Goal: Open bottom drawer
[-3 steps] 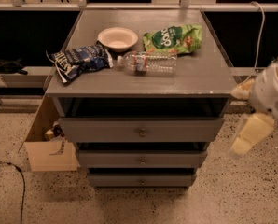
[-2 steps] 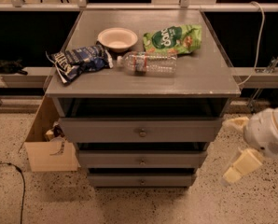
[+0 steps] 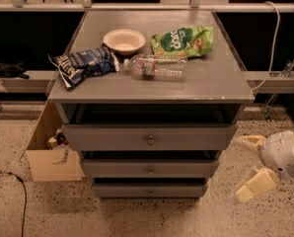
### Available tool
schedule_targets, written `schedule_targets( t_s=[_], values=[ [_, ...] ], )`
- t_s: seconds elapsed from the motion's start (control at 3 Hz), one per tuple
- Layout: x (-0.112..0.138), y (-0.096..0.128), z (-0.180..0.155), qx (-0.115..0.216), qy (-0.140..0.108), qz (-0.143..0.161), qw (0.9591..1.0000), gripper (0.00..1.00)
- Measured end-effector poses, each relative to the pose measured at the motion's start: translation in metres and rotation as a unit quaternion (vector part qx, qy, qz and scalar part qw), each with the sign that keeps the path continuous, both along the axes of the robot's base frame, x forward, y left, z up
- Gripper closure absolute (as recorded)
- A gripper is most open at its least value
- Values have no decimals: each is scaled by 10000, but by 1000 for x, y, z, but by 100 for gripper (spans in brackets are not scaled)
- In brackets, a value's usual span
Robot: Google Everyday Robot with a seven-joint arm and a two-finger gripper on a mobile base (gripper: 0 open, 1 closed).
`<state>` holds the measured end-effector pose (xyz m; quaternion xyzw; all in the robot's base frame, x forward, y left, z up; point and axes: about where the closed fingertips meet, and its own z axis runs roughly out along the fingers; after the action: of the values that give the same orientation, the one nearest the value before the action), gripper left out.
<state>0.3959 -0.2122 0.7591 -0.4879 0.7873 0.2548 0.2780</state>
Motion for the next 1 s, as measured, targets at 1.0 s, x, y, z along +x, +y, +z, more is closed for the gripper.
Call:
schedule_targets(
  t_s=[1.0],
  values=[
    [43, -52, -67, 713, -878, 643, 9915, 0]
  ],
)
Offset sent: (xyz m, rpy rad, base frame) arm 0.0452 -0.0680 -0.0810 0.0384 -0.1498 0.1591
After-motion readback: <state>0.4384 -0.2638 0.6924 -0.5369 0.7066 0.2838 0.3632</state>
